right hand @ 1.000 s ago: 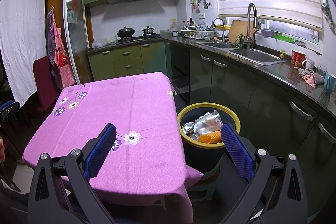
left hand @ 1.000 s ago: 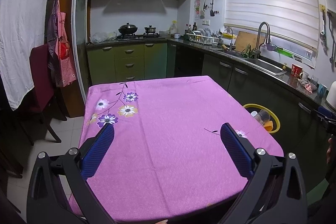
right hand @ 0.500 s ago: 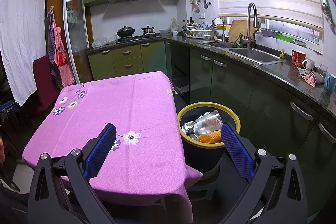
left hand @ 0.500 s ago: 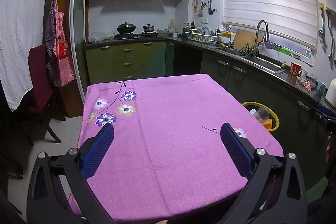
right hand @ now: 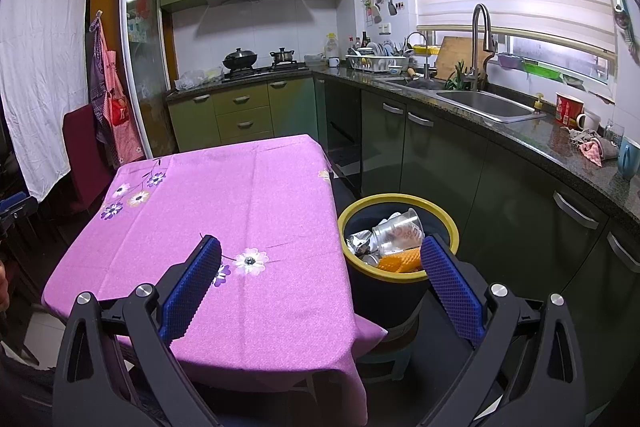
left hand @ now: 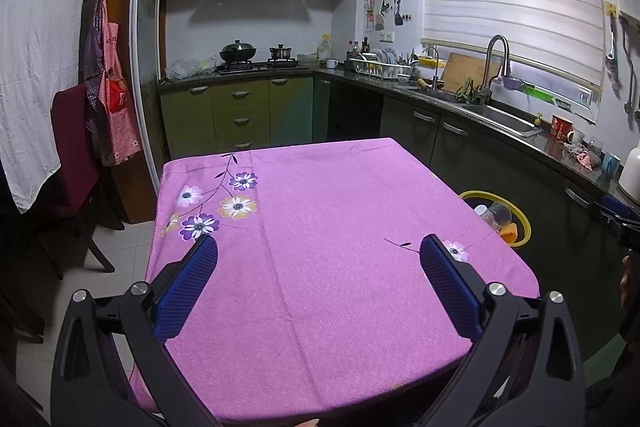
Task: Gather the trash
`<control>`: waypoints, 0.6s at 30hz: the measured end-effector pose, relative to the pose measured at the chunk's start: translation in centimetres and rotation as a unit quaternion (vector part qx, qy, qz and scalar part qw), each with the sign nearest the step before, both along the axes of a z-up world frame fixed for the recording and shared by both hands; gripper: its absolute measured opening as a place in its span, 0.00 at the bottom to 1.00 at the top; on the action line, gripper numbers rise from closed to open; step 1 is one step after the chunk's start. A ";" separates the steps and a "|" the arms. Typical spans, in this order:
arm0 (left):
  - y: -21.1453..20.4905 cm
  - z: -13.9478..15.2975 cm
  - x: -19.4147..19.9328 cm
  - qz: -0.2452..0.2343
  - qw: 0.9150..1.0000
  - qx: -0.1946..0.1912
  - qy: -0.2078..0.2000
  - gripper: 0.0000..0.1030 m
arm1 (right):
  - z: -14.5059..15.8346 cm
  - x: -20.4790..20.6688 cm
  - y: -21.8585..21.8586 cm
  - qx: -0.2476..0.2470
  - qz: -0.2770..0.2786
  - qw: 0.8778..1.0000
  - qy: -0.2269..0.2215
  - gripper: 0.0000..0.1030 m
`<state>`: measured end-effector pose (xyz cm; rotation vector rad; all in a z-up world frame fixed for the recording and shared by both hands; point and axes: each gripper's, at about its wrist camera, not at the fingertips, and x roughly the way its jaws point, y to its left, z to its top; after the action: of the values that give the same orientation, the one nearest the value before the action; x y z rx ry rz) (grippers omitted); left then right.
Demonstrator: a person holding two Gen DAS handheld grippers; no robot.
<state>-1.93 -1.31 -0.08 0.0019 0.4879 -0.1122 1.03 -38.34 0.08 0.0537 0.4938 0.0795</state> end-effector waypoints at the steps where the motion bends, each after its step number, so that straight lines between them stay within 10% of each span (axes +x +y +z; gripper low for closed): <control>1: 0.0 0.0 0.0 0.000 1.000 0.001 0.000 0.94 | 0.1 0.0 0.0 0.000 0.000 1.000 0.000 0.95; 18: -0.1 -0.1 0.3 -0.005 1.000 0.001 0.003 0.94 | -0.6 0.3 0.0 -0.002 0.004 1.000 0.006 0.95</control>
<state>-1.62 -1.46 -0.19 0.0055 0.4947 -0.1217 1.33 -38.33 -0.50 0.0484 0.5056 0.0866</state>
